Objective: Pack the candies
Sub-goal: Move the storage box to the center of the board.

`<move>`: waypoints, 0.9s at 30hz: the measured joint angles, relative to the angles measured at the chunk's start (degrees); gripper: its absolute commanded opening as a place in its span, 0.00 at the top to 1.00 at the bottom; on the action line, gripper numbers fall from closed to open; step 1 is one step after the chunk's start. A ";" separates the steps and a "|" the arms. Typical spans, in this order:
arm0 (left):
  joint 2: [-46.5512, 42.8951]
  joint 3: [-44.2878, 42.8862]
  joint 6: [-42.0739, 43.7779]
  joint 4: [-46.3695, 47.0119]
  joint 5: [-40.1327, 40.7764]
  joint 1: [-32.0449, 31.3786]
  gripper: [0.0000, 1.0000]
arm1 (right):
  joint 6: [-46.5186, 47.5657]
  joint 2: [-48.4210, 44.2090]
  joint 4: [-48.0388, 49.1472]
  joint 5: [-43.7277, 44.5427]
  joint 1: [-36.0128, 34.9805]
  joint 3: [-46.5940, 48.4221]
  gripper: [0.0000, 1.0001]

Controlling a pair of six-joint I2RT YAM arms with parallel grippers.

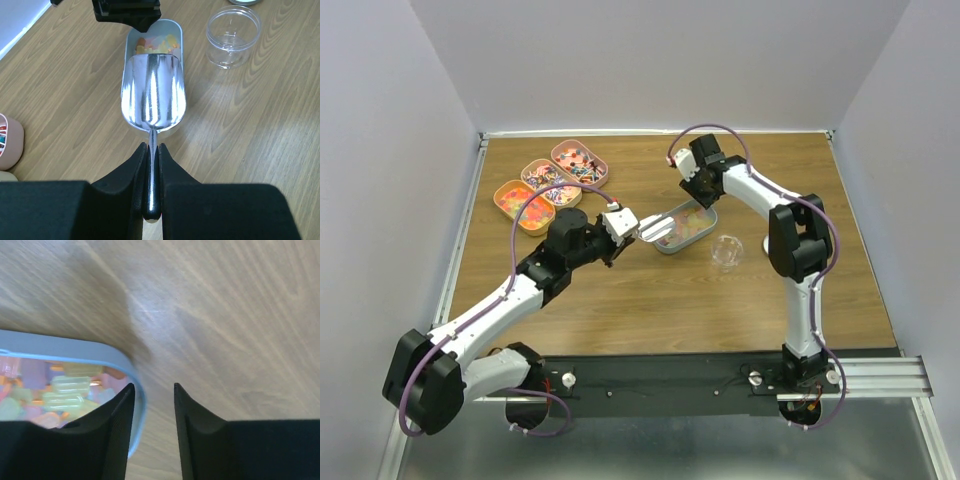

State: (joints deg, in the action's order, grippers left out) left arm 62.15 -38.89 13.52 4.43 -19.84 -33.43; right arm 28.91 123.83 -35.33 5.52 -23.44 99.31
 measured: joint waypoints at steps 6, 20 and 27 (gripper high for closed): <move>0.00 0.00 0.22 -0.02 -0.20 0.07 1.00 | -2.14 -0.20 1.03 -1.07 1.84 0.63 0.40; 0.81 0.00 0.39 -0.37 -0.63 0.07 1.00 | -16.06 -9.09 1.99 -12.72 8.28 -8.63 0.54; 1.29 -0.52 0.44 -0.70 -1.11 0.07 1.00 | -18.34 -9.09 2.08 -15.58 8.28 -11.02 0.65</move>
State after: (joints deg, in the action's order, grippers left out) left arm 63.44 -39.42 13.96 3.73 -20.95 -33.36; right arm 10.57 114.74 -33.26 -10.07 -15.16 88.29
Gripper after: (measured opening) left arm 0.185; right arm 0.441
